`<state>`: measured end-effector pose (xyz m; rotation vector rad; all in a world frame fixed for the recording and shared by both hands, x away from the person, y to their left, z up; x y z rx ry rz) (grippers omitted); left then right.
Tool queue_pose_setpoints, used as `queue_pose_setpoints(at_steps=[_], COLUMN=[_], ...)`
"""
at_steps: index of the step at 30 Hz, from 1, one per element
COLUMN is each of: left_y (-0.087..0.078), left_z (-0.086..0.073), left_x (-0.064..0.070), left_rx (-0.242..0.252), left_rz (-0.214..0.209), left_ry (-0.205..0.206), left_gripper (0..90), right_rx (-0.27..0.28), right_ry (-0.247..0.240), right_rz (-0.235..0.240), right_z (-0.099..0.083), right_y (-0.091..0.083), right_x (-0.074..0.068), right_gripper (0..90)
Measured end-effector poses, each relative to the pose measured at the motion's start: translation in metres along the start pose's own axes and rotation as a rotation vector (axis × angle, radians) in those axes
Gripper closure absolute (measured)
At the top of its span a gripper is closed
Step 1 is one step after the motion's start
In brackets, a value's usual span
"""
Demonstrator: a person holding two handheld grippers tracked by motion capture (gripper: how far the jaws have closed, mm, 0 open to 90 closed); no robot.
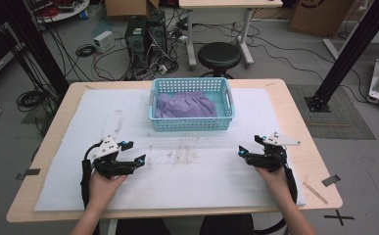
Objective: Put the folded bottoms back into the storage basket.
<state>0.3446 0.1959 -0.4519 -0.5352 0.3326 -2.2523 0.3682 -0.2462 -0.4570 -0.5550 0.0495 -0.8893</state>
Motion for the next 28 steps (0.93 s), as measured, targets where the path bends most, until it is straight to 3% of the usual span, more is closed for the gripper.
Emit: queue_pose_setpoints(at_steps=[28], left_y=[0.0001], left_z=[0.0], left_x=[-0.0003], left_rx=[0.001], left_rz=[0.005], left_ry=[-0.007], left_gripper=[28.2], right_rx=[0.003], right_ry=[0.004], right_rz=[0.0], right_z=[-0.0007], right_y=[-0.0005], right_x=[0.0012], right_gripper=[22.1])
Point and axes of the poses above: each handheld gripper's, and its own axes: y roughly forward along the jaws, z roughly out of its top, x roughly to its right, the point moved 5 cm from there along y, roughly forward along the jaws, and after that the axes turned 15 degrees about -y, right-handed, at the moved point
